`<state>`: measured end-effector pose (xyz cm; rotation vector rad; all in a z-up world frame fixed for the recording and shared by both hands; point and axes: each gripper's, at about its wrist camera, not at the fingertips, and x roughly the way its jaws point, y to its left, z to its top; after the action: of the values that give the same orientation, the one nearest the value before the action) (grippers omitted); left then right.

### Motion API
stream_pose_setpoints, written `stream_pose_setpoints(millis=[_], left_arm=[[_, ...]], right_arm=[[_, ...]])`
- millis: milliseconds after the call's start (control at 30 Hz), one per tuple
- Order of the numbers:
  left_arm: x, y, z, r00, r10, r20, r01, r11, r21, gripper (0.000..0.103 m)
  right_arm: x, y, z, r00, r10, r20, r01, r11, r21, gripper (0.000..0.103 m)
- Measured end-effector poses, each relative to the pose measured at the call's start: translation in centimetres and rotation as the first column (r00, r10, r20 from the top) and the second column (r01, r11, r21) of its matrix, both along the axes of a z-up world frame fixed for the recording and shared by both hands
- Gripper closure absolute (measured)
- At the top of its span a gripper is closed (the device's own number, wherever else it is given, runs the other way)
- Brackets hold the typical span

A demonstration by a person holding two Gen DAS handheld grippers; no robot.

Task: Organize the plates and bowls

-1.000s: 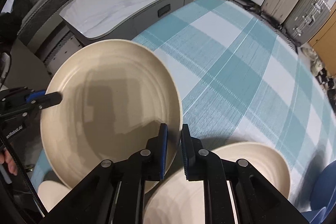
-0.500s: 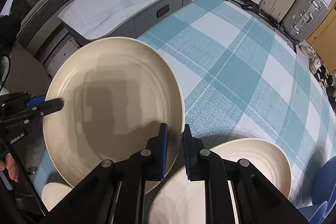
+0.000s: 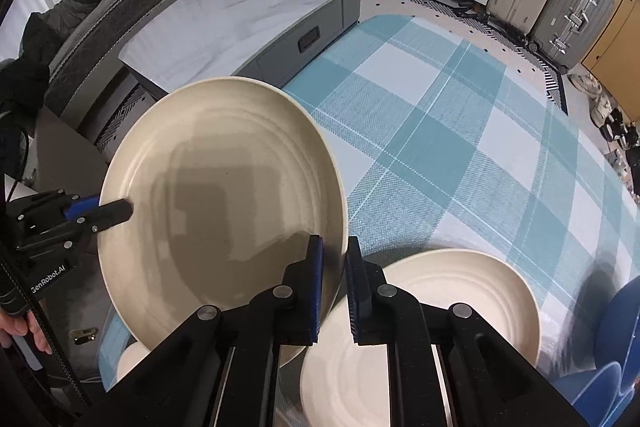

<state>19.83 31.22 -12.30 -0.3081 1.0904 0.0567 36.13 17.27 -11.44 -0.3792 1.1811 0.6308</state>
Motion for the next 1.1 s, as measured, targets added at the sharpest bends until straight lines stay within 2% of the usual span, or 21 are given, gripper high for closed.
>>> stream_pose_setpoints(millis=[133,267,433,633,833,1100], left_arm=[[-0.6,-0.7,0.8,1.000,-0.018,0.003,0.018,1.000,0.003,0.091],[-1.4,-1.7,1.0,0.999,-0.036,-0.012,0.036,0.999,0.018,0.091],[-2.9,-2.3,1.4,0.999,-0.039,-0.017,0.039,0.999,0.000,0.091],[-5.0,-3.7,2.1,0.999,-0.051,-0.014,0.051,0.998,0.026,0.091],[-7.4,-5.1,1.6,0.997,-0.069,-0.021,0.069,0.997,0.020,0.091],[-10.3,-6.7,0.7,0.997,-0.078,-0.028,0.078,0.996,0.032,0.091]], right_arm=[[-0.6,-1.0,0.6,1.000,-0.009,-0.011,0.009,1.000,0.010,0.093],[-2.0,-1.8,1.3,1.000,-0.018,0.014,0.018,1.000,0.001,0.093],[-3.8,-3.2,1.4,1.000,-0.019,-0.003,0.019,1.000,0.009,0.093],[-6.4,-4.4,1.9,1.000,-0.012,-0.007,0.012,1.000,0.017,0.094],[-9.5,-5.9,2.0,1.000,-0.014,0.018,0.014,1.000,0.028,0.094],[-12.9,-7.8,1.1,1.000,-0.030,-0.003,0.030,0.998,0.049,0.094]])
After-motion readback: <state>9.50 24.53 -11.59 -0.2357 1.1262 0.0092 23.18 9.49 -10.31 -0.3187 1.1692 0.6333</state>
